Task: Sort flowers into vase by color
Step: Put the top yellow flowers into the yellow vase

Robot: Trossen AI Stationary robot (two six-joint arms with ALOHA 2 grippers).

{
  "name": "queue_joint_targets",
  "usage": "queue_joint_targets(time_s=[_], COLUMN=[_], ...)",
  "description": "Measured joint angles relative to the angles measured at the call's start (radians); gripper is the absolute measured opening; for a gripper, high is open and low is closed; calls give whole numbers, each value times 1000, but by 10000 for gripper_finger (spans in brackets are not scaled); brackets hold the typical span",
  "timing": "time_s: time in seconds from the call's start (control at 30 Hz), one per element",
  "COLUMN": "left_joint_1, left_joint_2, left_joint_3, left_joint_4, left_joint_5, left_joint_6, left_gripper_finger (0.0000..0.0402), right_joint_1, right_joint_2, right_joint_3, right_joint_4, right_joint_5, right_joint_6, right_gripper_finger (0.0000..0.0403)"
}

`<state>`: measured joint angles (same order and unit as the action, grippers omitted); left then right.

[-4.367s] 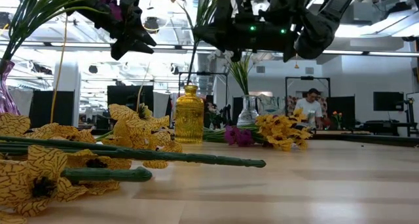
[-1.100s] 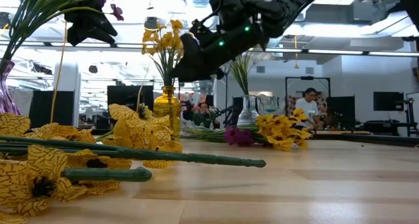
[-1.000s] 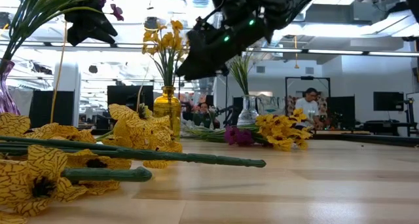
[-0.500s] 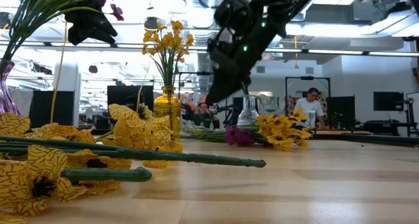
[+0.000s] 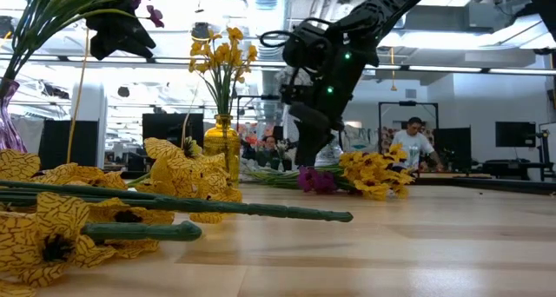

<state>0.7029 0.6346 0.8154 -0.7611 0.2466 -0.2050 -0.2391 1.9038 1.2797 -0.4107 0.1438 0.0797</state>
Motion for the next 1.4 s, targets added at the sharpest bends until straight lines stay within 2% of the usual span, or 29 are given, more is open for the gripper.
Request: queue_joint_targets(time_s=[0.63, 0.93, 1.4], left_joint_1=[0, -1, 0], left_joint_2=[0, 0, 0], left_joint_3=[0, 0, 0], left_joint_4=[-12, -12, -12], left_joint_5=[0, 0, -26], left_joint_6=[0, 0, 0], left_gripper_finger=[110, 110, 110], right_joint_1=[-16, -3, -4], right_joint_2=[0, 66, 51], right_joint_3=[0, 0, 0], right_joint_4=[-22, -2, -1], right_joint_5=[-14, -17, -15], right_joint_6=[1, -1, -1], right_gripper_finger=[161, 156, 64])
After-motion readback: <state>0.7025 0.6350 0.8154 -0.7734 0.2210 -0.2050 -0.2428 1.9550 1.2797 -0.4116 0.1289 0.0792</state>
